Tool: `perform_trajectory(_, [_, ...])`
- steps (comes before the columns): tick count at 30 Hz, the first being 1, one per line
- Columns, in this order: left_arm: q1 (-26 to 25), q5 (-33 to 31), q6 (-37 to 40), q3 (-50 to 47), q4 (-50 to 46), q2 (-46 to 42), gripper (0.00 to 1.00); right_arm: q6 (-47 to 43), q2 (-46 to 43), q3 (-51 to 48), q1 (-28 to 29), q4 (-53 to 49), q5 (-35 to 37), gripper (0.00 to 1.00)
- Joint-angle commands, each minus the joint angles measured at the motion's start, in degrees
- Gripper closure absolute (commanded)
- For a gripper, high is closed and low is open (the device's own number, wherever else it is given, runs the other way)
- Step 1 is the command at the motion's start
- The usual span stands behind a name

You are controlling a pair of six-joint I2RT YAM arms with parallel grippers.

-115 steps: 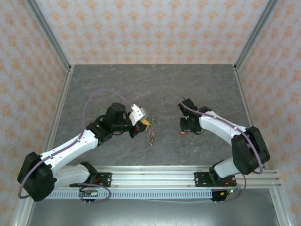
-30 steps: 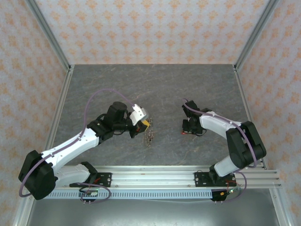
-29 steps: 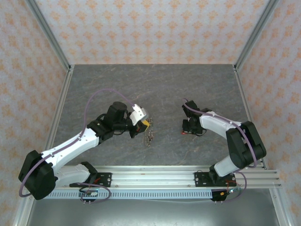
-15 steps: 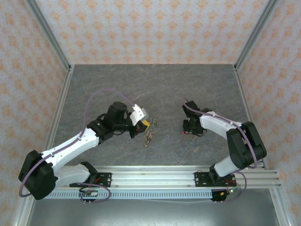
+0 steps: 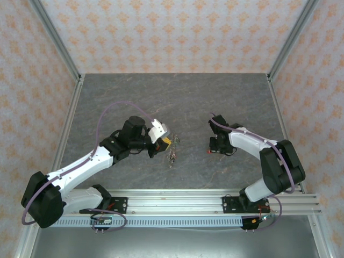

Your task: Put the keys on the keyring

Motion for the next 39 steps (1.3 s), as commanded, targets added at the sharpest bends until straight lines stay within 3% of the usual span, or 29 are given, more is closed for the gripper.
perform_trajectory(1, [-0.3, 1.2, 0.7, 2.7, 0.5, 0.0, 1.0, -0.8, -0.8, 1.2, -0.3, -0.7, 2.3, 0.87])
perform_trajectory(10, [-0.3, 1.3, 0.8, 2.8, 0.1, -0.1, 1.0, -0.8, -0.1, 1.7, -0.3, 0.0, 2.6, 0.87])
perform_trajectory(22, [-0.3, 1.8, 0.7, 2.9, 0.4, 0.4, 1.0, -1.8, -2.3, 1.7, -0.4, 0.6, 0.6, 0.95])
perform_trajectory(26, [-0.3, 2.3, 0.4, 2.8, 1.0, 0.8, 1.0, -5.6, -11.8, -0.8, 0.0, 5.6, -5.5, 0.98])
perform_trajectory(33, [-0.6, 2.0, -1.0, 2.3, 3.8, 0.6, 1.0, -16.6, -39.8, -13.8, 0.8, 25.9, -16.9, 1.0])
perform_trajectory(36, [-0.6, 2.6, -1.1, 2.3, 5.0, 1.1, 1.0, -20.6, -45.5, -15.2, 1.5, 27.3, -17.2, 1.0])
perform_trajectory(39, [-0.7, 4.1, -1.0, 2.6, 5.0, 1.4, 1.0, -22.2, -46.8, -15.1, 2.4, 29.7, -25.4, 1.0])
